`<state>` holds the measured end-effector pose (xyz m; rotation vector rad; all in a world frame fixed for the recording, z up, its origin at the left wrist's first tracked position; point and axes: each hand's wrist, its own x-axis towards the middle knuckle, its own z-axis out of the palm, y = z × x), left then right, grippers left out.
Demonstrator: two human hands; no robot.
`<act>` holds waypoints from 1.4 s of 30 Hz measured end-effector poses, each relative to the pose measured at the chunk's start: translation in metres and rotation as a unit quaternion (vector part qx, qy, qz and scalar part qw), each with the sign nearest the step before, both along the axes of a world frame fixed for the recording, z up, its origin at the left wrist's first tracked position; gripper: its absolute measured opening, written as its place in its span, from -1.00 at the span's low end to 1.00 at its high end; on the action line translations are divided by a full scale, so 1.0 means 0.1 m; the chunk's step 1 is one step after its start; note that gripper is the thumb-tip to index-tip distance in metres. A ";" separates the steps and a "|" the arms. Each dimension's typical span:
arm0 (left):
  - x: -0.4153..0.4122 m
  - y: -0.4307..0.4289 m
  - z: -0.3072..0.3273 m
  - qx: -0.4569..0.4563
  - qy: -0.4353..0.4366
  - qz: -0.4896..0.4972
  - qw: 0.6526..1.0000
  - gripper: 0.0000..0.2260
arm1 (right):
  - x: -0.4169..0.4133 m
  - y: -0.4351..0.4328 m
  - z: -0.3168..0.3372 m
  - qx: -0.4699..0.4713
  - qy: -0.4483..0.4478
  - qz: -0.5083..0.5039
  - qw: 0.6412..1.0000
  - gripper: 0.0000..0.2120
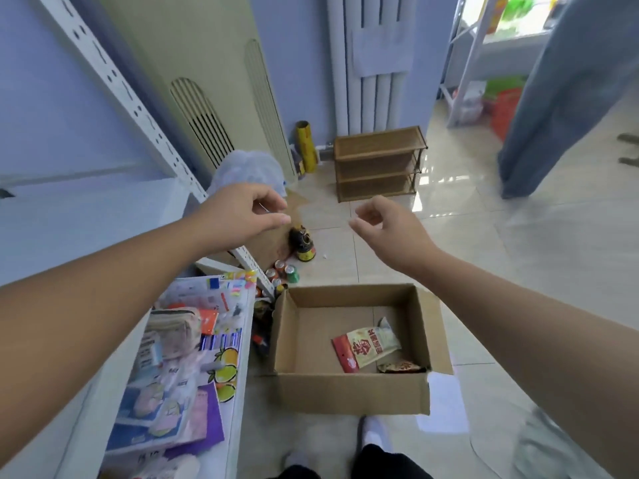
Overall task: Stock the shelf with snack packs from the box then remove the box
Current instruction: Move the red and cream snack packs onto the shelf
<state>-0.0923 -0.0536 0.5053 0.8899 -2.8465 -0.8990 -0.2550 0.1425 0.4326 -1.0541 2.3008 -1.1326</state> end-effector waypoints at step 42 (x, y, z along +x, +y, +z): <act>-0.34 0.16 -4.72 0.260 -0.245 -0.050 0.933 -0.89 | 0.19 1.42 -3.87 0.318 -0.180 -0.165 0.916 -0.85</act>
